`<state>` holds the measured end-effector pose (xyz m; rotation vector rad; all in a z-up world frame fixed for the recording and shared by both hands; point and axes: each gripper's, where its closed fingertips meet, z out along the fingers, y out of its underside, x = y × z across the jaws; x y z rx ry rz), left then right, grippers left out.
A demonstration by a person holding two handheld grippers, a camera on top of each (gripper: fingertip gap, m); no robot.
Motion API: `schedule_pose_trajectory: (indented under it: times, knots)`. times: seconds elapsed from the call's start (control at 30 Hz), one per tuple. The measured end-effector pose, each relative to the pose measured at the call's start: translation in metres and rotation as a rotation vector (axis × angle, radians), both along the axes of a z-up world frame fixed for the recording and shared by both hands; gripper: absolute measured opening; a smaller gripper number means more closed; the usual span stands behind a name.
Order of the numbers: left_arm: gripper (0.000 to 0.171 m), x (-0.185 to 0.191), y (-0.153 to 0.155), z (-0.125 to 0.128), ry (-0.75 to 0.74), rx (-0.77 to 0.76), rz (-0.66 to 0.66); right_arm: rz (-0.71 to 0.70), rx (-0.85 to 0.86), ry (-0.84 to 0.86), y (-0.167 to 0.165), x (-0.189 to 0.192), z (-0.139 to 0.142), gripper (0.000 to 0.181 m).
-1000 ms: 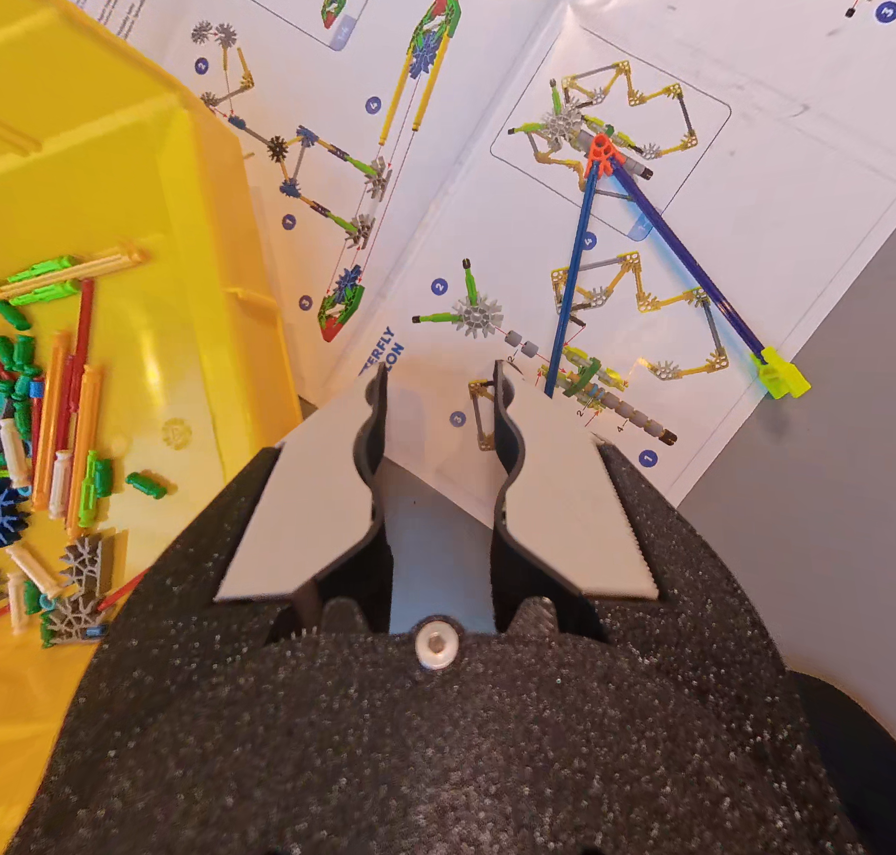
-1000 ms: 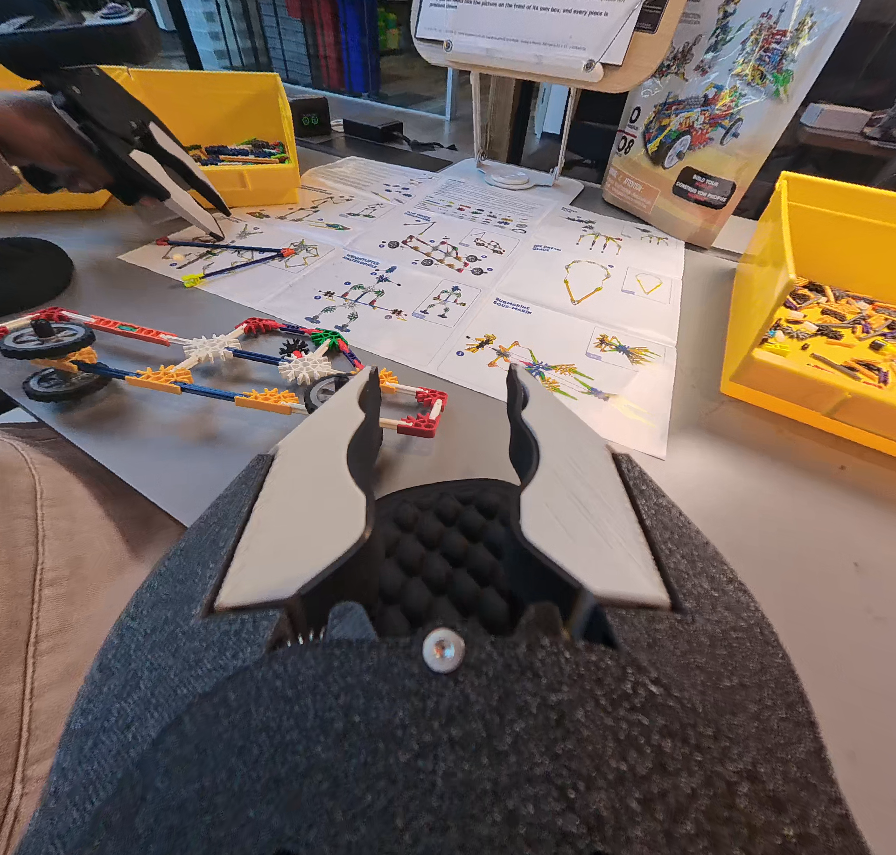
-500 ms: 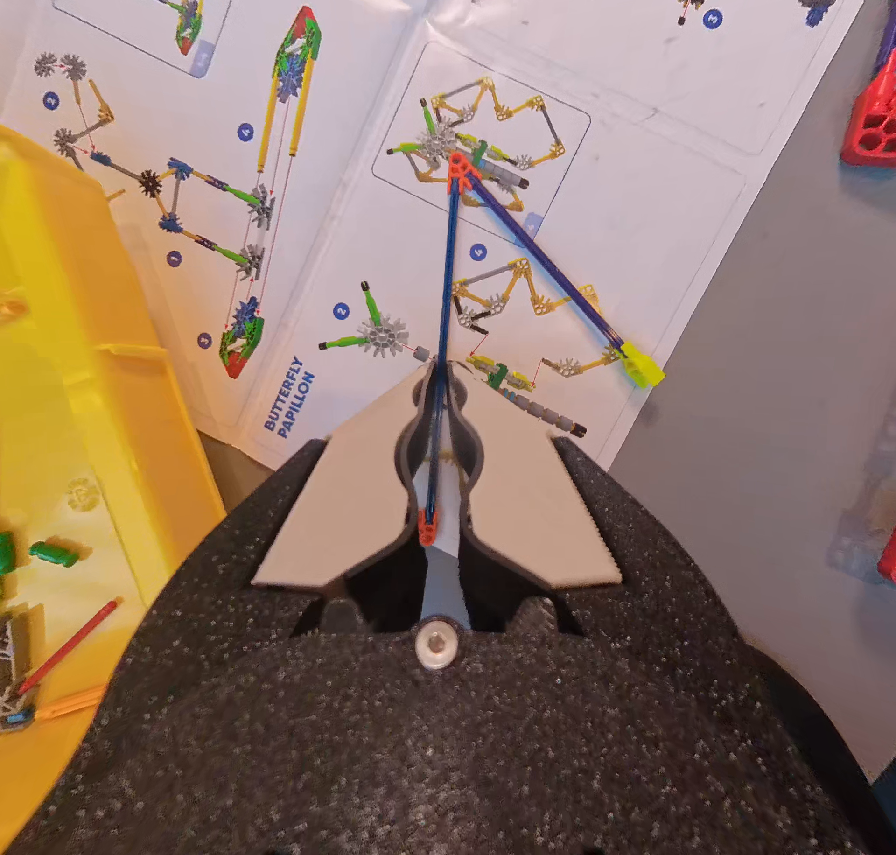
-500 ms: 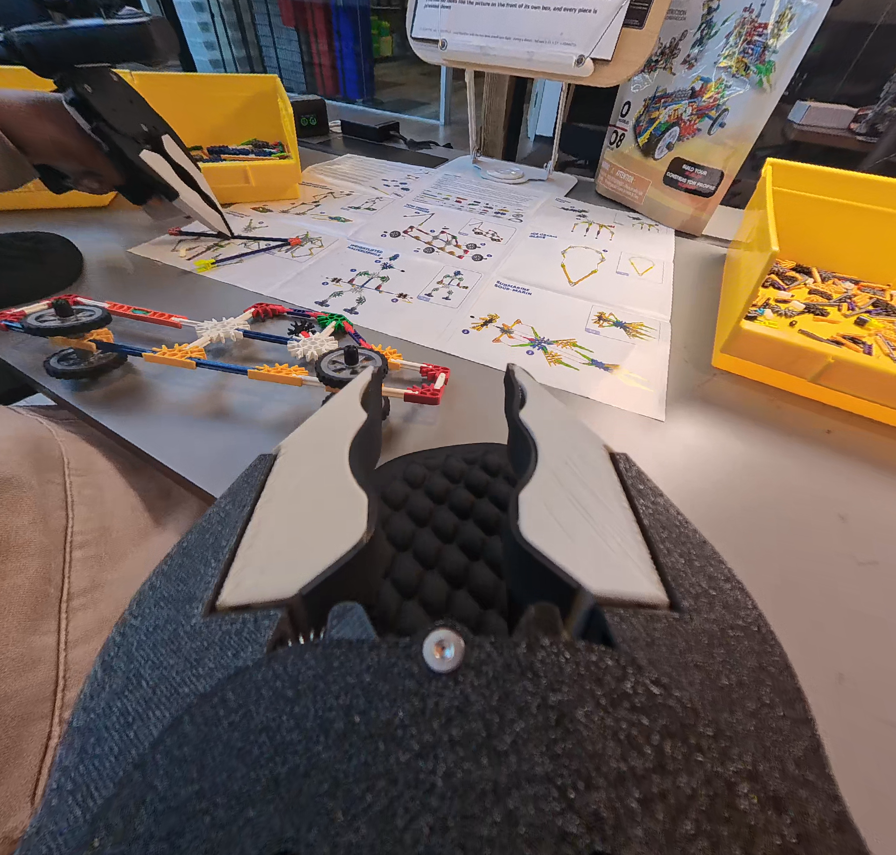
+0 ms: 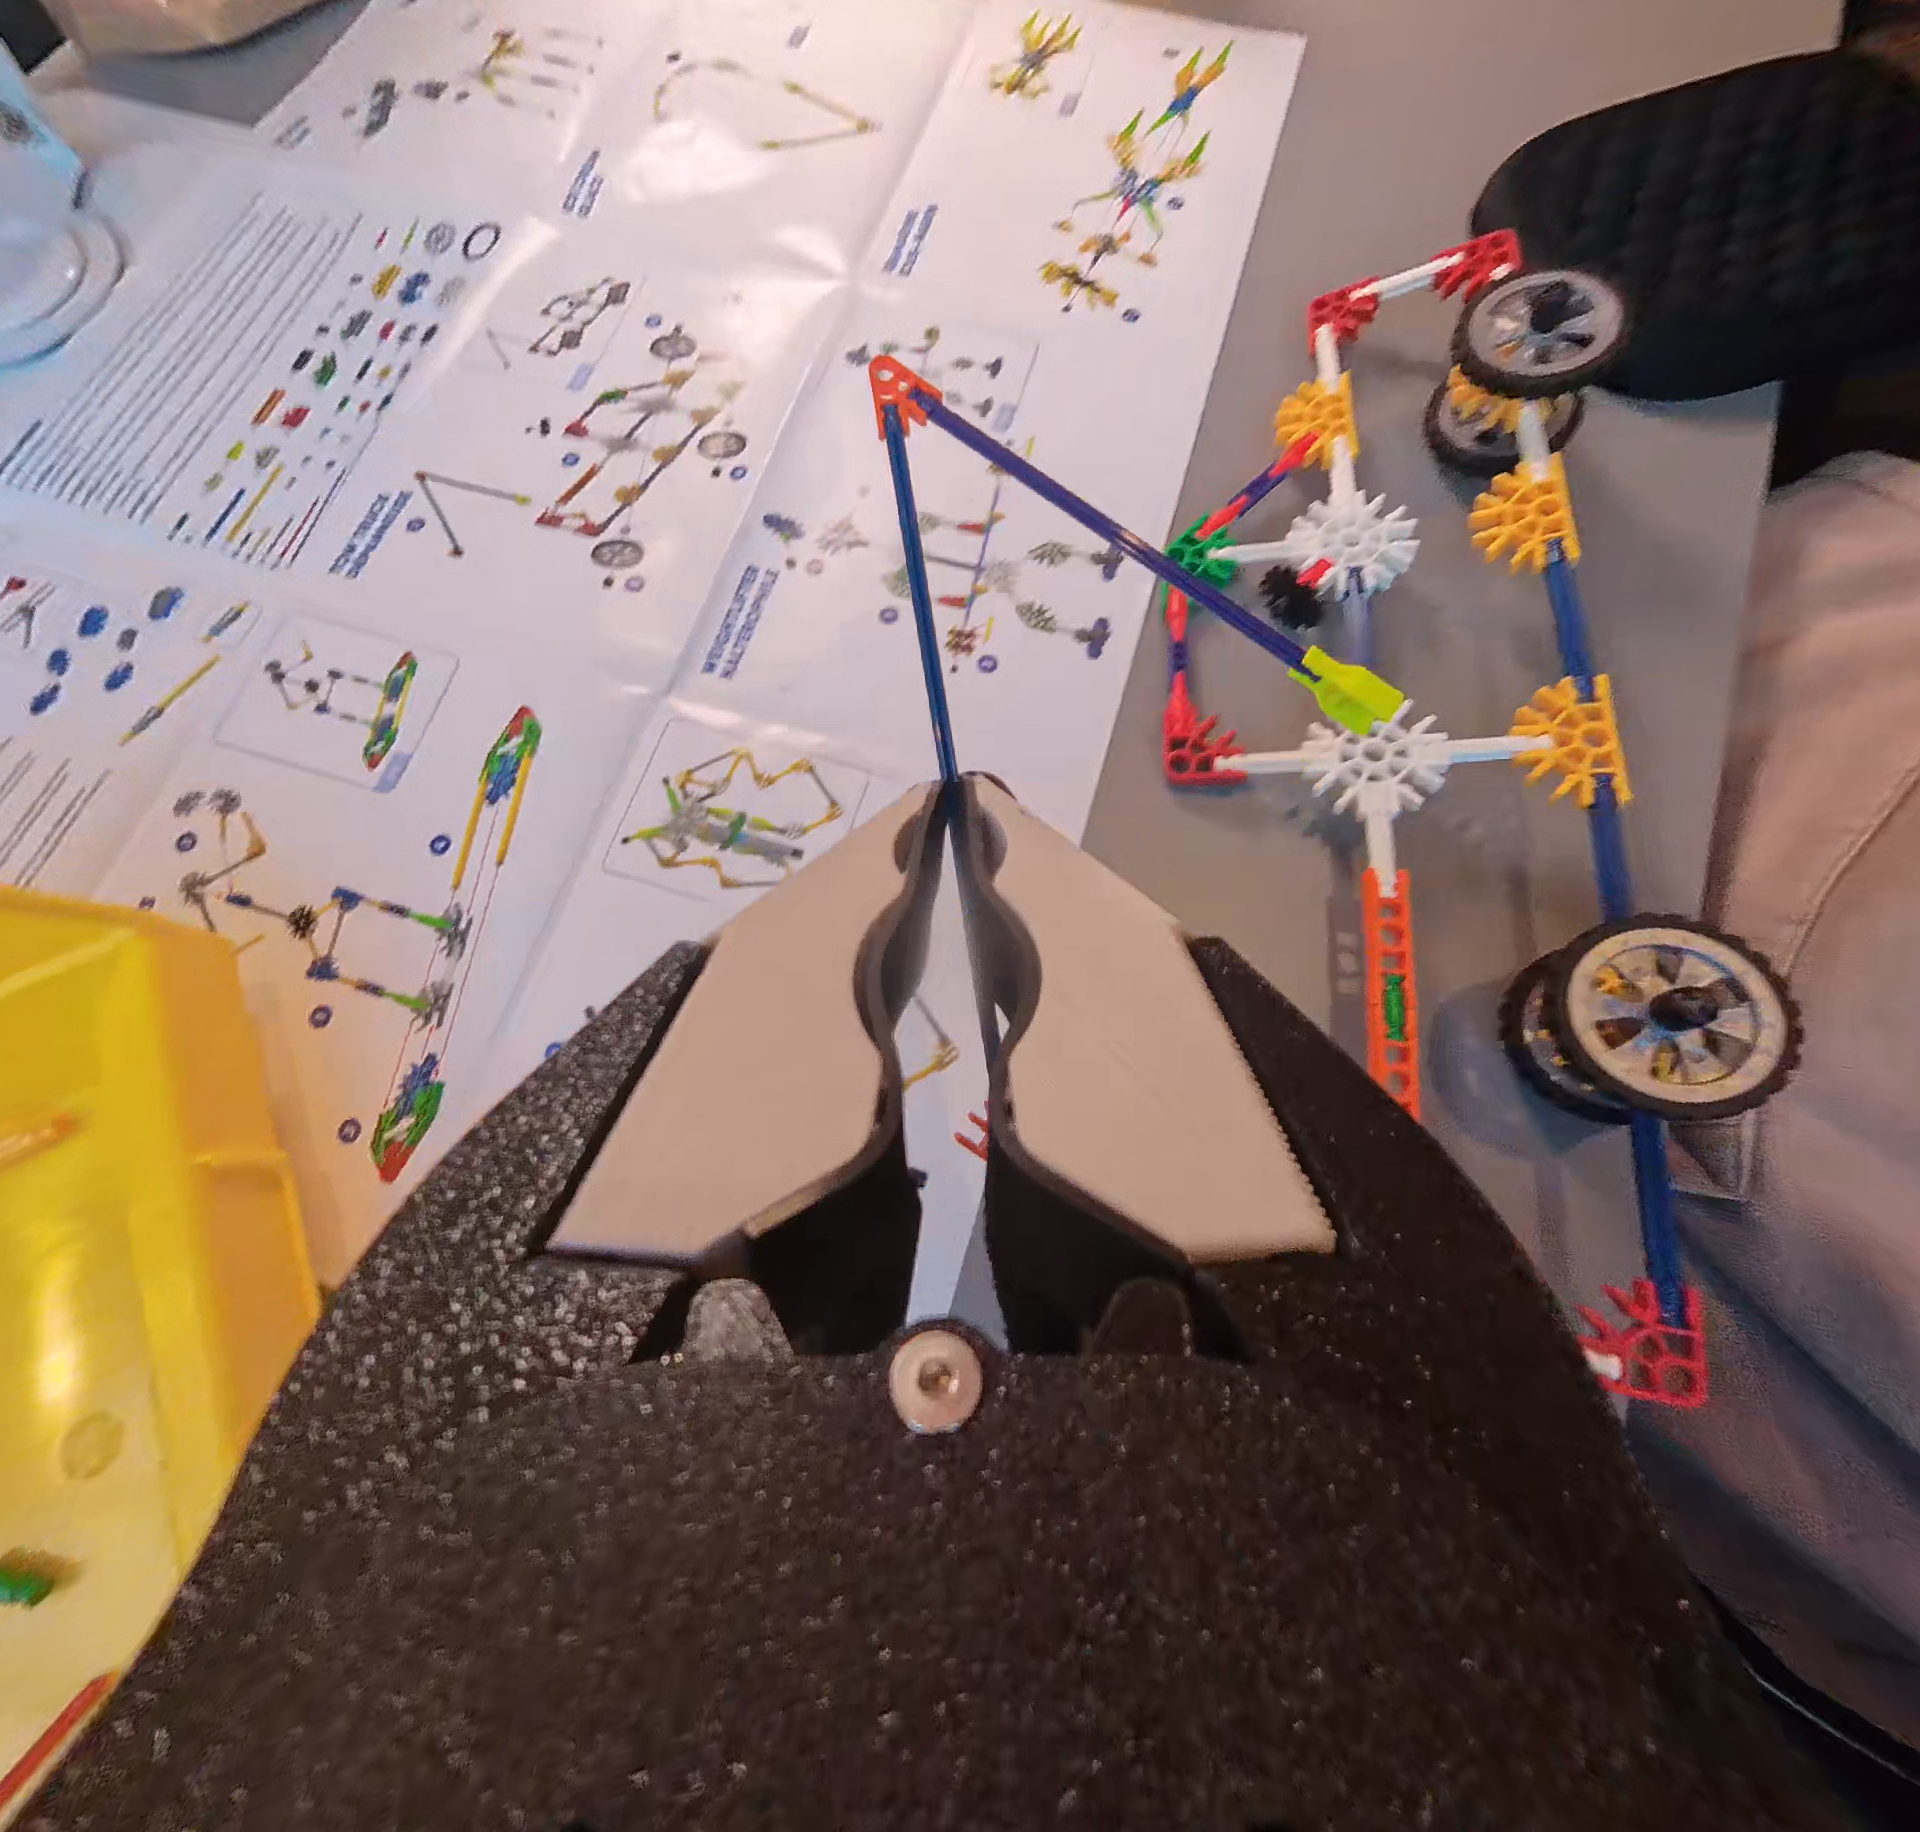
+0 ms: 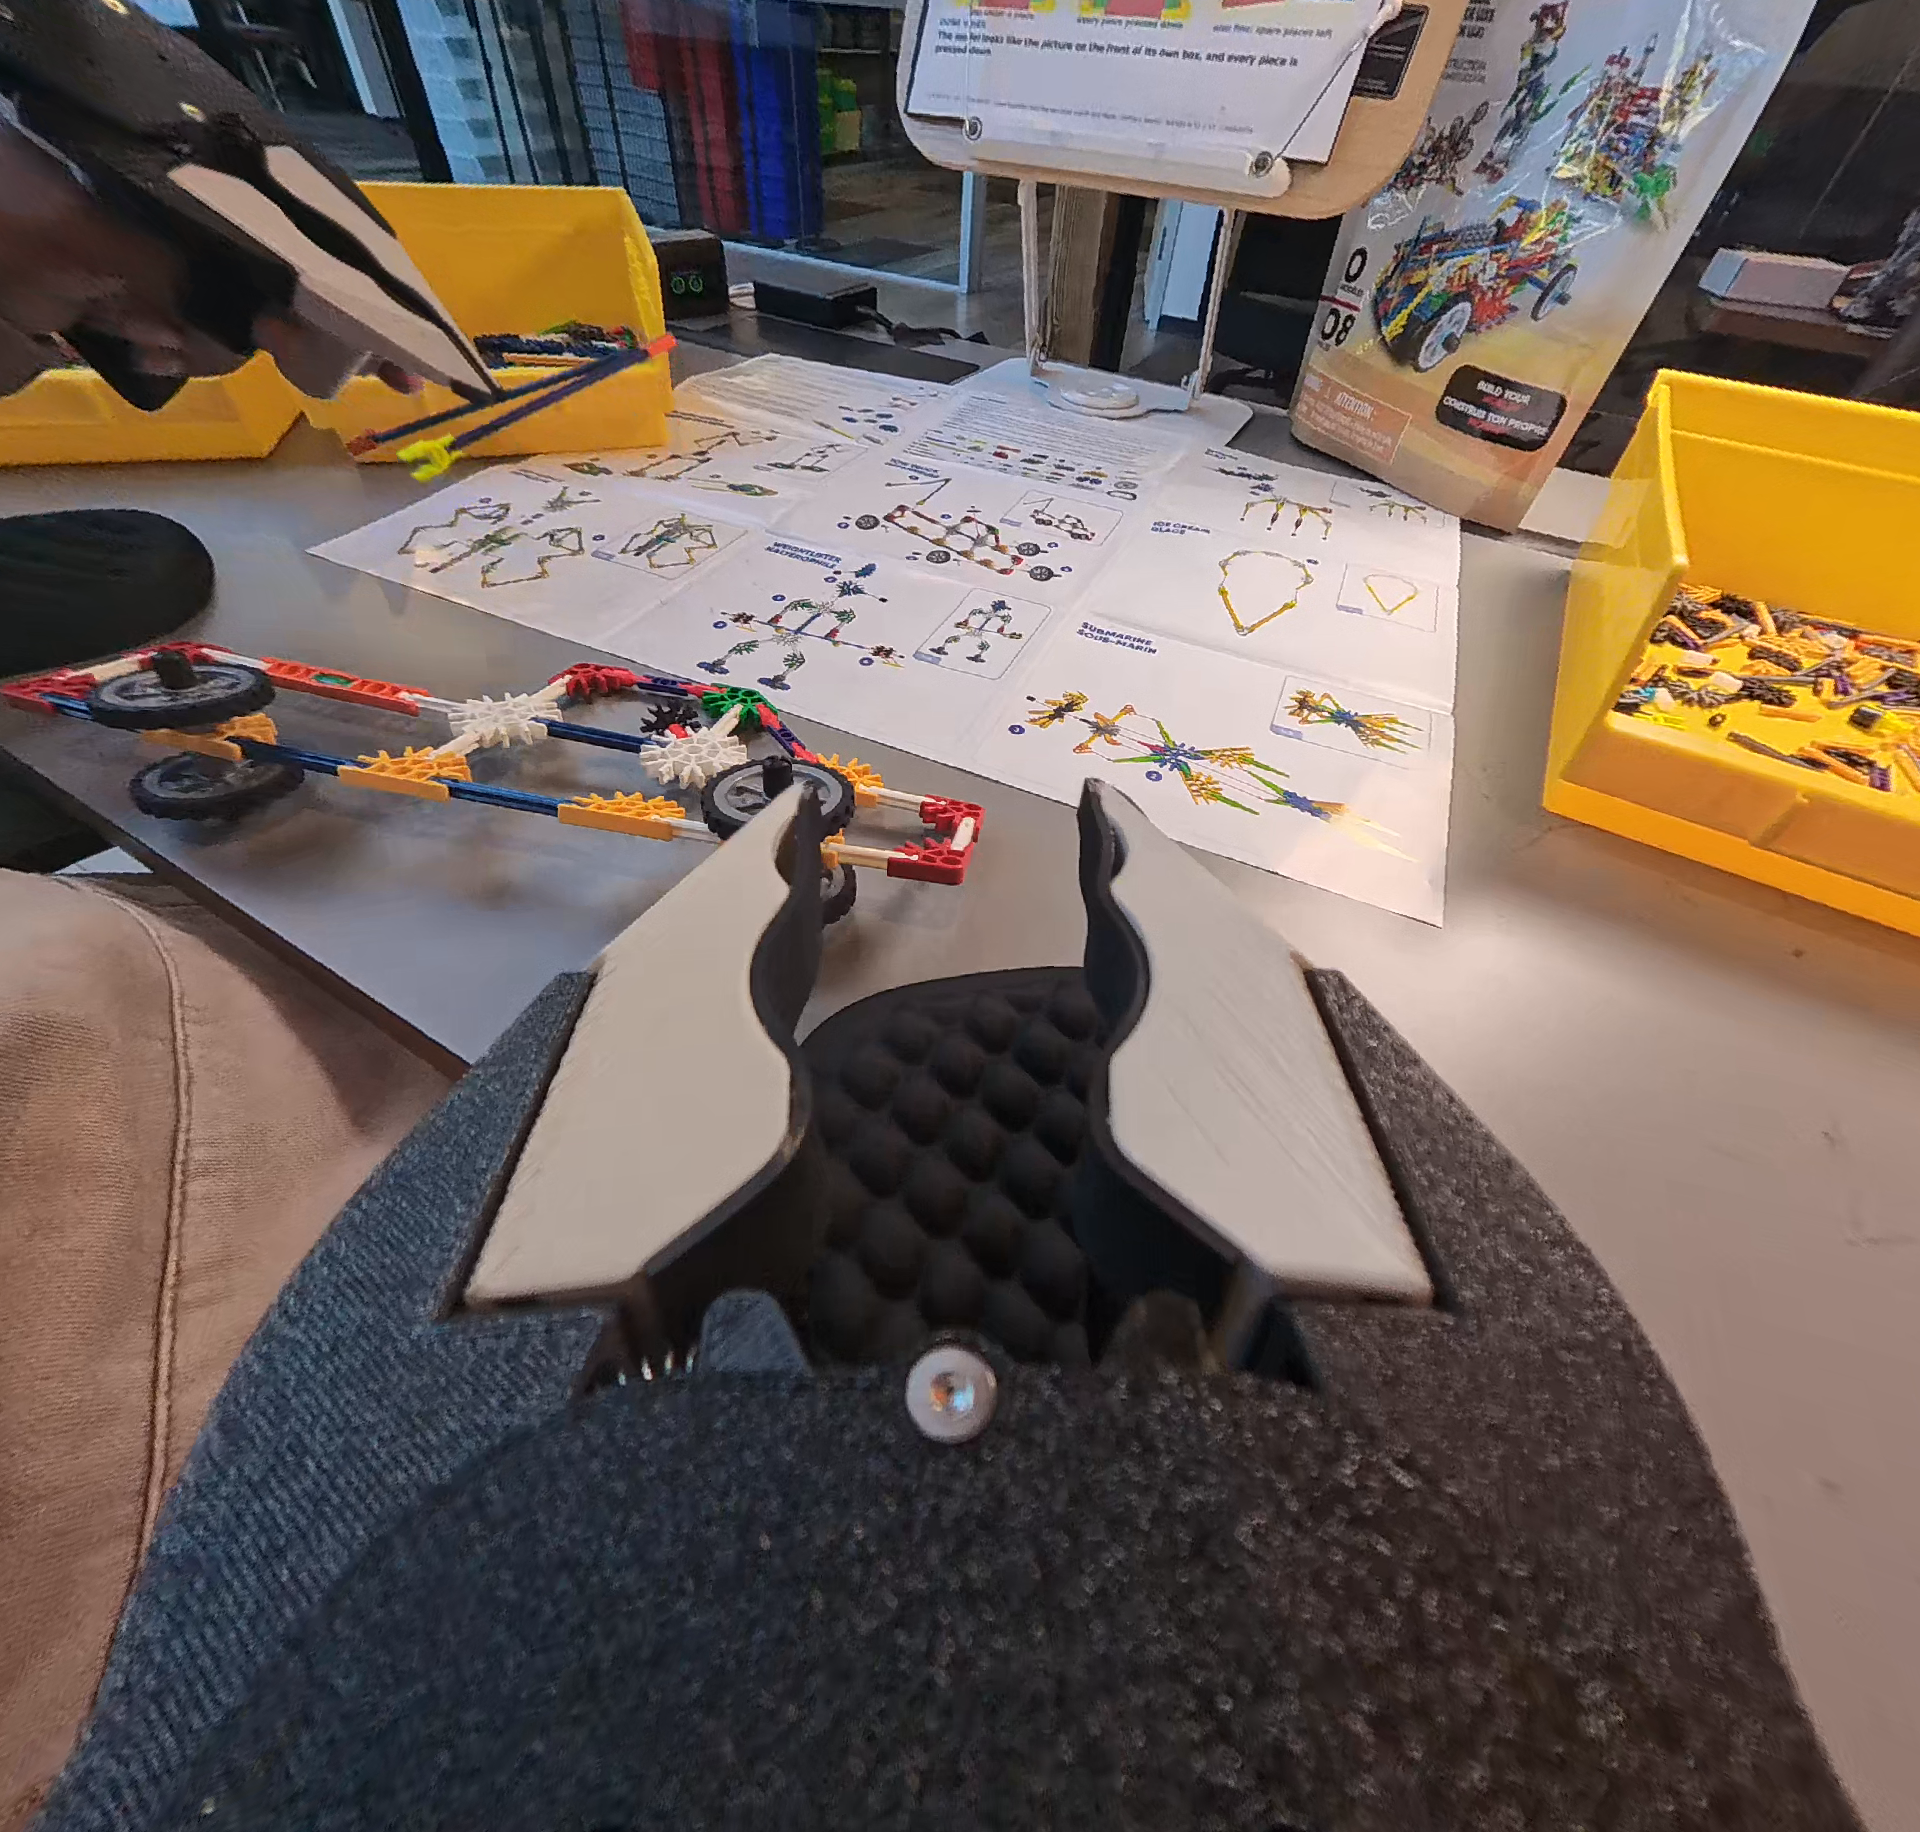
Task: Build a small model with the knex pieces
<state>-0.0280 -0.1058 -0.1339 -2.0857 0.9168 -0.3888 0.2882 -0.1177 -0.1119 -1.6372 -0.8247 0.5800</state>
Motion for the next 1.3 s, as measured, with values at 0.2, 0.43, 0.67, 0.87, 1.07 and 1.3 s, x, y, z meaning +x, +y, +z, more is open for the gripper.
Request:
schedule_pose_trajectory:
  times: [0.2,0.43,0.67,0.87,1.07,1.3]
  knots:
    - [0.000,0.056,-0.020,0.020,-0.085,0.028,-0.143,0.014,-0.005,-0.003,-0.003,-0.003,-0.002,0.048]
    - [0.000,0.111,-0.026,0.025,-0.088,0.078,-0.248,0.078,-0.018,-0.010,-0.013,-0.020,-0.009,0.048]
    - [0.000,0.170,-0.029,0.040,-0.055,0.238,-0.327,0.175,-0.197,0.310,-0.026,-0.065,0.018,0.059]
    - [0.000,0.197,-0.039,0.038,0.025,0.339,-0.364,0.290,-0.316,0.403,-0.040,-0.092,0.021,0.014]
    - [0.011,0.178,-0.042,0.054,-0.074,0.343,-0.275,0.347,-0.286,0.374,-0.039,-0.085,0.027,0.001]
    - [0.046,0.106,-0.061,0.055,-0.114,0.272,-0.105,0.305,-0.207,0.270,-0.005,-0.062,0.044,0.001]
